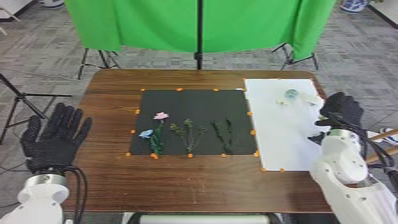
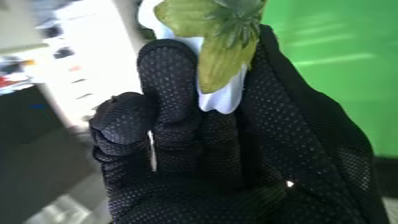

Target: Arrange flowers

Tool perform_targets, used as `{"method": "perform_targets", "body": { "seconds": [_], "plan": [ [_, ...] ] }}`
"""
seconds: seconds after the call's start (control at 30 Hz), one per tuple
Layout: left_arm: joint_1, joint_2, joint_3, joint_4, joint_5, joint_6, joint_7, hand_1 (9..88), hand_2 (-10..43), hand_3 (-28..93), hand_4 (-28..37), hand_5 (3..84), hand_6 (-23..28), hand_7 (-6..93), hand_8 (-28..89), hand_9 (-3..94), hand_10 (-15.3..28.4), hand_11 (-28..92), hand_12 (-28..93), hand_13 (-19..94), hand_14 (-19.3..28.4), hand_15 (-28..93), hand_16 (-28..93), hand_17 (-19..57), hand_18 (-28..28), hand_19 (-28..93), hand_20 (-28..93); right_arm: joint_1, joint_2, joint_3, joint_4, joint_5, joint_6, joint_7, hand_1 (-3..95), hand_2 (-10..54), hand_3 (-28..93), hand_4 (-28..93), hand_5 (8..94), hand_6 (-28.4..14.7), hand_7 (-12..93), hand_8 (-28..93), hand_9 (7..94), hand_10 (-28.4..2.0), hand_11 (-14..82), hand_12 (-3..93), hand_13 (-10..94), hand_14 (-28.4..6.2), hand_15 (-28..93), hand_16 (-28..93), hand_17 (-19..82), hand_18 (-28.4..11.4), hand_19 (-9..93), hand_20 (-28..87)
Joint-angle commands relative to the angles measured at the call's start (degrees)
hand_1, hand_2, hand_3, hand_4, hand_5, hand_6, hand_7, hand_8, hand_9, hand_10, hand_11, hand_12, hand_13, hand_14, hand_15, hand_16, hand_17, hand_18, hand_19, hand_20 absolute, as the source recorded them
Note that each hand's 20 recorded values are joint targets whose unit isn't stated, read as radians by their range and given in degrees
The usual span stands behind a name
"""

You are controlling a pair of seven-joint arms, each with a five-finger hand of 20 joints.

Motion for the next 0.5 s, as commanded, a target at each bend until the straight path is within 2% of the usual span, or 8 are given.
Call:
{"method": "perform_targets", "body": {
  "seconds": [0.03,0.2,0.37,0.43,0.5],
  "plan": [
    [1.7,-0.1,-0.38,-0.17,-0.01,0.58,-0.5,25.1,14.2,74,-28.3,48.3,8.5,18.3,-9,42.0,14.7,23,14,32,14.9,41,-4,-1.4,13.5,29,16,9.3,-5.6,-7.6,-7.3,11.2,-7.2,-13.5,67.8,-9.5,67,-28,71.7,-0.9,37,6,83.5,-9.6,15.9,48.0,72,-5.0,49,45,40,-20.0,88,41],
    [1.2,-0.01,0.31,0.25,0.04,0.53,-0.6,25.2,14.2,74,-28.3,48.4,8.5,18.4,-9,42.0,14.7,24,14,32,14.9,41,-4,-1.4,13.6,29,16,14.8,-13.9,-15.5,-4.9,10.0,-10.9,-16.4,67.9,-9.5,66,-28,71.2,-0.7,38,6,83.4,-9.6,15.6,48.1,72,-5.0,49,46,39,-19.6,88,42],
    [-0.1,0.37,0.98,0.87,0.04,0.49,-0.88,25.2,14.2,74,-28.3,48.4,8.5,18.4,-9,41.9,14.8,23,14,32,14.9,41,-4,-1.4,13.6,29,16,19.4,-21.6,-22.0,0.1,9.2,-17.8,-20.6,67.6,-9.5,67,-28,71.2,-0.7,38,6,83.4,-9.5,15.6,48.0,72,-5.1,49,45,39,-19.6,87,42],
    [-0.3,0.63,1.15,0.78,0.33,1.05,-1.31,25.4,14.3,74,-28.3,48.4,8.5,18.4,-9,41.9,14.7,23,14,32,14.9,41,-4,-1.4,13.6,29,16,20.3,-24.2,-22.6,3.0,7.3,-22.1,-23.4,67.5,-9.5,67,-28,71.2,-0.7,38,6,83.4,-9.6,15.6,48.1,72,-5.1,49,45,39,-19.6,87,42],
    [-0.5,0.82,1.38,0.83,0.19,0.65,-1.28,25.7,14.7,74,-28.3,48.4,8.5,18.5,-9,41.9,14.7,23,14,32,14.9,41,-4,-1.5,13.6,29,16,21.1,-25.4,-23.7,4.9,5.8,-25.5,-23.7,67.6,-9.5,67,-28,71.2,-0.7,38,6,83.4,-9.8,15.5,48.1,72,-5.2,48,45,39,-19.5,87,42]
  ]
}}
